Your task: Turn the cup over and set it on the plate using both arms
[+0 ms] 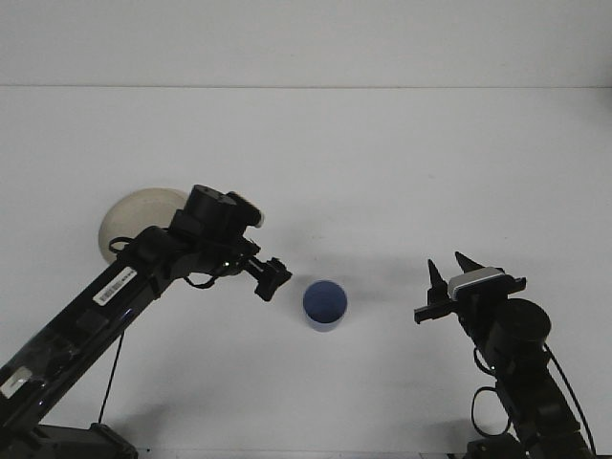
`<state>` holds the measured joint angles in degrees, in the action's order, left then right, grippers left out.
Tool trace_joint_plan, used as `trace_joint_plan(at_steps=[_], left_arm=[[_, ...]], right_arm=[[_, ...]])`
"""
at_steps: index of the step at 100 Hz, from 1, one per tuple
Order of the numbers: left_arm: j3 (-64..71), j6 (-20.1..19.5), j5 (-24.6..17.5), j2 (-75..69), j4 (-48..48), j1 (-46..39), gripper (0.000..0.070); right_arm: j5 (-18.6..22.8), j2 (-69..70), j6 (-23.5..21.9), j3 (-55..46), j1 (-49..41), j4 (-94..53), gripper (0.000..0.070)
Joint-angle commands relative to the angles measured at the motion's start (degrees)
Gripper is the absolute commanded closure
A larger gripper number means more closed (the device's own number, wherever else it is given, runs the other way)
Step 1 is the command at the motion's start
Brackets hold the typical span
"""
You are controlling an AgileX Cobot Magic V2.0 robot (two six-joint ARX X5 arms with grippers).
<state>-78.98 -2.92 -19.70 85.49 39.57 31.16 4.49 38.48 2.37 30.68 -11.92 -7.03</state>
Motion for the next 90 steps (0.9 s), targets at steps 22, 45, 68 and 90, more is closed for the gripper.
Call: trace_joint_plan(at_steps=[22, 45, 68, 90], left_arm=[[-1.4, -0.9, 1.3, 6.9, -3.0, 5.9, 0.0116], [-1.4, -0.5, 1.6, 9.4, -4.8, 9.0, 0.0116], [-1.4, -0.5, 3.7, 12.9, -6.3, 11.3, 0.0116], [-1.4, -0.4, 6.6, 16.2, -7.2, 12.6, 0.0308]], right_arm=[[1.7, 0.2, -0.1, 0.3, 0.0, 0.7, 0.0366], [1.7, 0.2, -0.7, 0.3, 0.0, 0.9, 0.0366], [1.7, 0.2, -0.9, 0.3, 0.0, 0.9, 0.0366], [1.7, 0.2, -0.9, 0.3, 0.0, 0.9, 0.0366]])
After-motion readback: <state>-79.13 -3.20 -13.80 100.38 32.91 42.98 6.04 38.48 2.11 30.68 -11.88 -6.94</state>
